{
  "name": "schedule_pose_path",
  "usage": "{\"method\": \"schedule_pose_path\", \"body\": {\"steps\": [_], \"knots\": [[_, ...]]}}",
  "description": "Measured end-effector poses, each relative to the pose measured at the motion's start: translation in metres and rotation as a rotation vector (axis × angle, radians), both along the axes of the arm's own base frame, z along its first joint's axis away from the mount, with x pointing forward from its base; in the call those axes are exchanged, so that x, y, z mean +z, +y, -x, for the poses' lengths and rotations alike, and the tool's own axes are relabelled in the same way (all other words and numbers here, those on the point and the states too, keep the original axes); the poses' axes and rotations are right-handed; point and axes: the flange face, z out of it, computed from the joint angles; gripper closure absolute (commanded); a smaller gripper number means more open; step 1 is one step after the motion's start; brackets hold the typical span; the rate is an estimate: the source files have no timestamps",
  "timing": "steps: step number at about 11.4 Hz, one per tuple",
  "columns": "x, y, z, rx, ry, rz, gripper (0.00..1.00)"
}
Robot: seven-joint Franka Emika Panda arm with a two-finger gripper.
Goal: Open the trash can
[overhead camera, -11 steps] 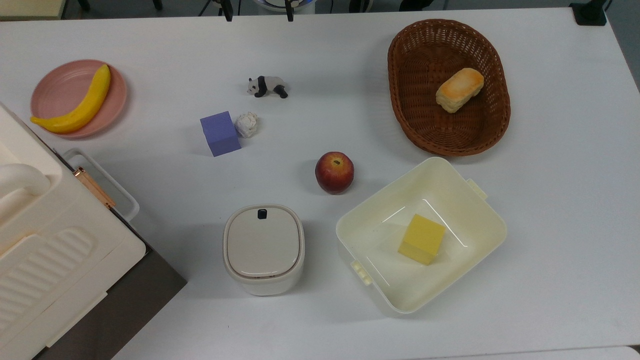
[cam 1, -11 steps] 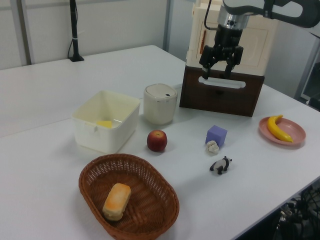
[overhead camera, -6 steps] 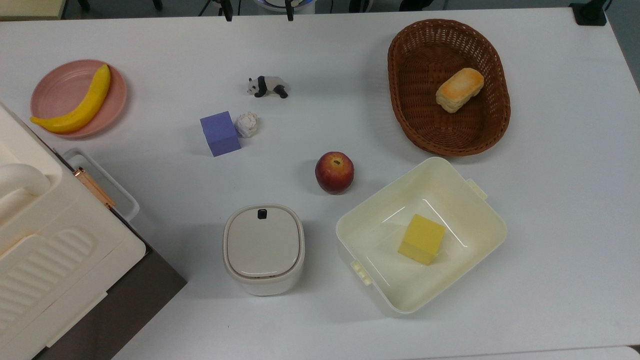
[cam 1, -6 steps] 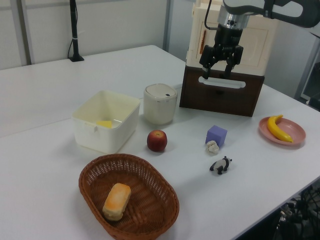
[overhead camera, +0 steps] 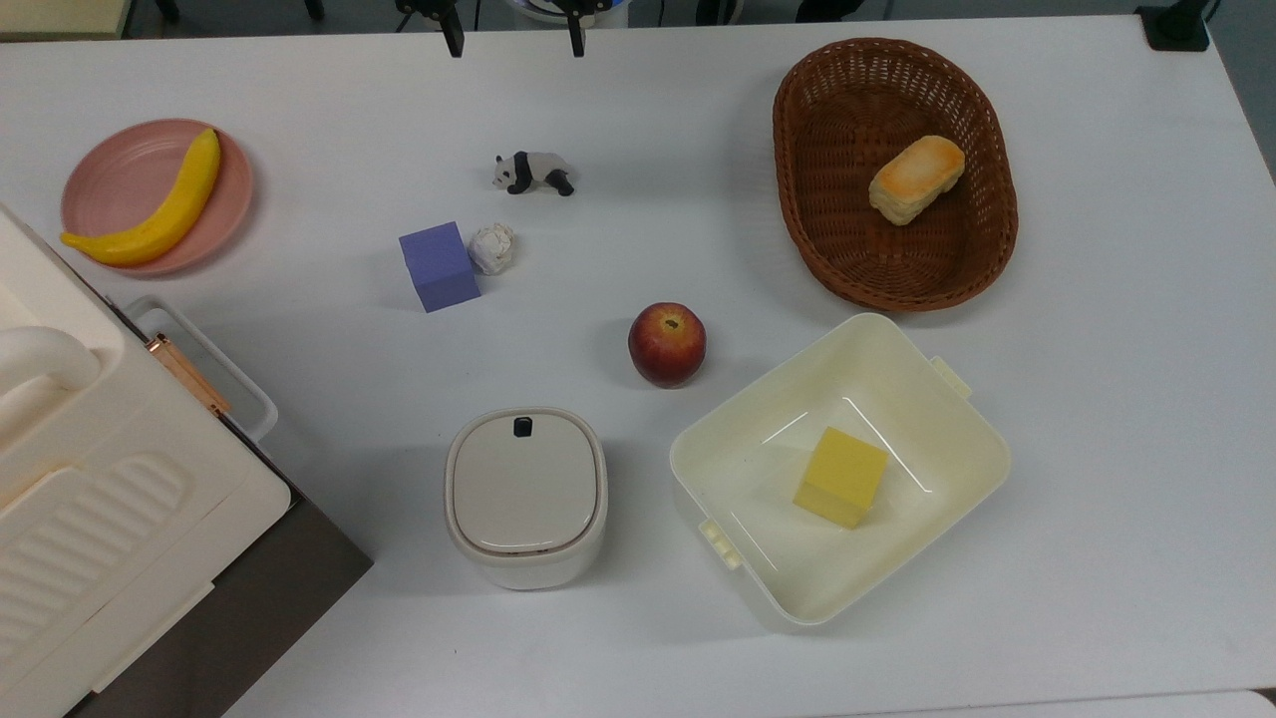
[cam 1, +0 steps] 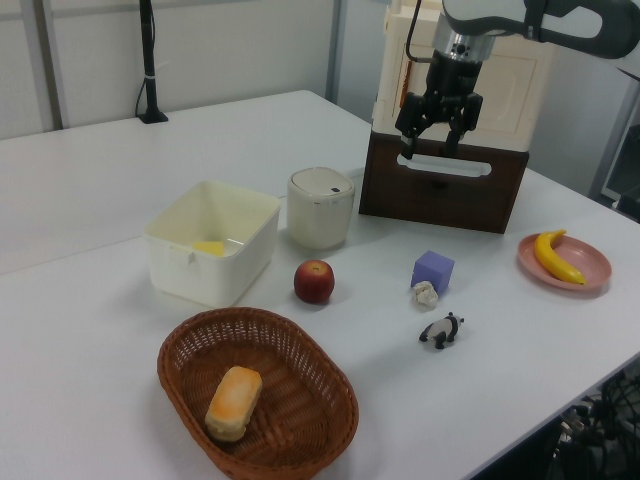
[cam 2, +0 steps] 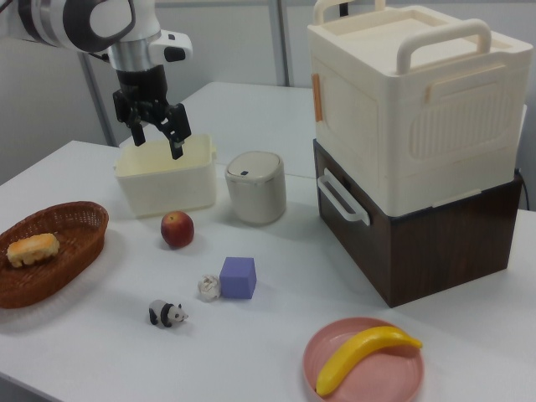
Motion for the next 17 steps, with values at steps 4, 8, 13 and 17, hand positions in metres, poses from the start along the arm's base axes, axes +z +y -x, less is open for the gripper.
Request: {"method": "schedule_pose_path", "body": {"steps": [4,8,13,17], "knots": [[-0.001,0.0,0.0,0.0,0.002,0.0,0.0],[-0.002,0.0,0.0,0.002,0.003,0.0,0.82],[-0.004,0.0,-0.001,0.014,-0.006,0.001,1.0],[-0.002,-0.001,-0.014,0.007,-0.091,0.004,1.0]]}}
